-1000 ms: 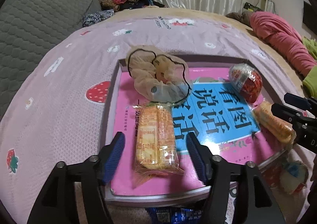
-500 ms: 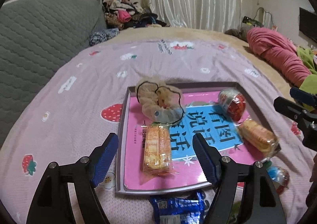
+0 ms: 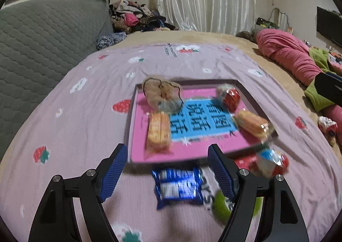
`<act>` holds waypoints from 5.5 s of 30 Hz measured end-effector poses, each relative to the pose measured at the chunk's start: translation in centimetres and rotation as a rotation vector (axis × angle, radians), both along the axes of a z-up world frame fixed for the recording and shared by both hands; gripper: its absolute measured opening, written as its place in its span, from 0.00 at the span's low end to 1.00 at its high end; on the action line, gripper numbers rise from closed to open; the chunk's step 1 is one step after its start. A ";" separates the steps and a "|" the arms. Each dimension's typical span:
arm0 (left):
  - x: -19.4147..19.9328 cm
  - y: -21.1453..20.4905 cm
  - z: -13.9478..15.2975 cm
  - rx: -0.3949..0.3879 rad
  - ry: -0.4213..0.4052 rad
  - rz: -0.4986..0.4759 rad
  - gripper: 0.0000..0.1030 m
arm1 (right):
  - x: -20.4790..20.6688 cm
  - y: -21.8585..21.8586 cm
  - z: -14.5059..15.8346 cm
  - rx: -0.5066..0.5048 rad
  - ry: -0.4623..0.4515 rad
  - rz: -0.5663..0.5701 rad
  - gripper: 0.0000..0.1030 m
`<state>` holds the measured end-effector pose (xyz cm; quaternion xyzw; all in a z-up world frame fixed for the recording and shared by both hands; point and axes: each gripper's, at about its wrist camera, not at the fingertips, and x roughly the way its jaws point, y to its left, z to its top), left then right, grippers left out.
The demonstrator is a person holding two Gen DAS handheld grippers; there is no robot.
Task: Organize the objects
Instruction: 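Withdraw both open tools back from the pink tray, then move the right tool toward the walnut while the left tool approaches the green fuzzy ring, then close the right tool on the walnut while the left tool grasps the green ring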
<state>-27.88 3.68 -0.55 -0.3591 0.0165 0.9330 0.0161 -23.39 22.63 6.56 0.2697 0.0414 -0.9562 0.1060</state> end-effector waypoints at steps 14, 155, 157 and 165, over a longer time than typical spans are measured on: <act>5.6 0.7 4.2 -0.002 0.011 -0.010 0.76 | 7.9 -1.9 3.9 0.044 0.016 0.027 0.90; 0.4 3.7 -8.8 0.230 -0.424 -0.017 0.36 | 9.2 -4.3 -14.9 0.108 -0.347 0.090 0.67; 0.2 3.9 -8.9 0.239 -0.431 -0.020 0.26 | 9.0 -4.5 -15.2 0.113 -0.353 0.094 0.64; 0.2 4.0 -9.0 0.266 -0.429 -0.040 0.14 | 9.1 -4.6 -15.2 0.076 -0.359 0.134 0.41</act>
